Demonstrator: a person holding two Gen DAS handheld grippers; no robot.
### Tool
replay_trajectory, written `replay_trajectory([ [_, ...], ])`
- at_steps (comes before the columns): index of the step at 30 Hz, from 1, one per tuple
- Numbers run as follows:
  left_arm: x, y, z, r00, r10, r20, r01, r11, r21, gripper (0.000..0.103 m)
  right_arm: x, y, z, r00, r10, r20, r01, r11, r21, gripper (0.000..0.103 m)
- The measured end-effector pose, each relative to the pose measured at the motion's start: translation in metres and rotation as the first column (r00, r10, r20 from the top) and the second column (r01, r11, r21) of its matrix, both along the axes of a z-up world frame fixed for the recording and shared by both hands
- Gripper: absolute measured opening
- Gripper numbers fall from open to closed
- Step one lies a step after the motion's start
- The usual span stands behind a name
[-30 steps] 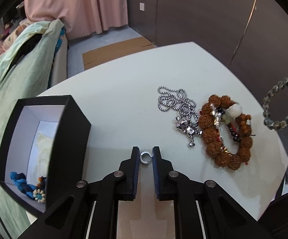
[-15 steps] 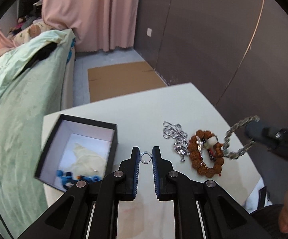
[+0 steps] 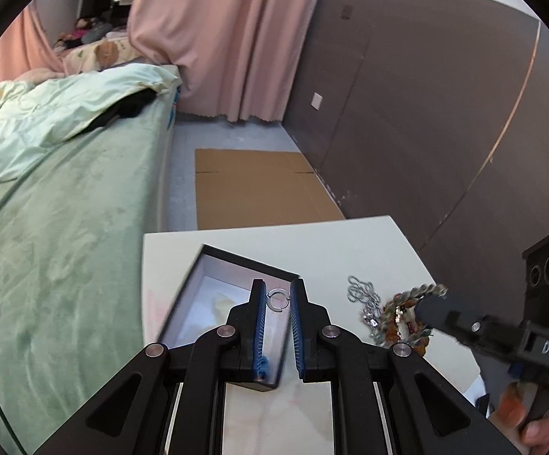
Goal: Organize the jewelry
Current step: 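Carry the ring with the left and the bead bracelet with the right into the box, release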
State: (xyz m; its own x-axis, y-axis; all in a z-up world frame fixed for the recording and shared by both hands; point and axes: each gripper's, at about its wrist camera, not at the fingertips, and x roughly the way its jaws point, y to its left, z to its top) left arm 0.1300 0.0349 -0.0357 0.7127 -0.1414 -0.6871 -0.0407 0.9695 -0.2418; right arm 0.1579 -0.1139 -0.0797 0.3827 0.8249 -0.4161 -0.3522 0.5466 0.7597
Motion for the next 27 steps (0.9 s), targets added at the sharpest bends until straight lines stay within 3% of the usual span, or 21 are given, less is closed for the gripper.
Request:
replay_trajectory([
  [10, -0.002, 0.039, 0.01, 0.997, 0.067, 0.028, -0.065, 0.996, -0.062, 0.013, 0.006, 0.052, -0.013, 0.998, 0.06, -0.019, -0.06, 0.997, 0.043, 0.011],
  [19, 0.007, 0.057, 0.005, 0.995, 0.101, 0.019, -0.1, 0.993, -0.069, 0.013, 0.015, 0.077, -0.028, 0.994, 0.095, -0.057, -0.094, 0.995, 0.031, 0.011],
  [21, 0.008, 0.058, 0.005, 0.995, 0.1, 0.019, -0.099, 0.993, -0.069, 0.013, 0.019, 0.08, -0.033, 0.989, 0.109, -0.098, -0.107, 0.994, 0.028, 0.021],
  [22, 0.009, 0.058, 0.004, 0.995, 0.1, 0.019, -0.098, 0.993, -0.068, 0.013, 0.022, 0.082, -0.037, 0.985, 0.118, -0.129, -0.116, 0.993, 0.024, 0.048],
  [23, 0.011, 0.058, 0.003, 0.995, 0.099, 0.017, -0.098, 0.993, -0.068, 0.013, 0.024, 0.081, -0.04, 0.983, 0.109, -0.149, -0.108, 0.994, 0.018, 0.067],
  [27, 0.02, 0.058, -0.004, 0.996, 0.089, -0.006, -0.089, 0.994, -0.069, 0.013, 0.029, 0.066, -0.039, 0.982, 0.073, -0.173, -0.07, 0.997, 0.021, 0.07],
])
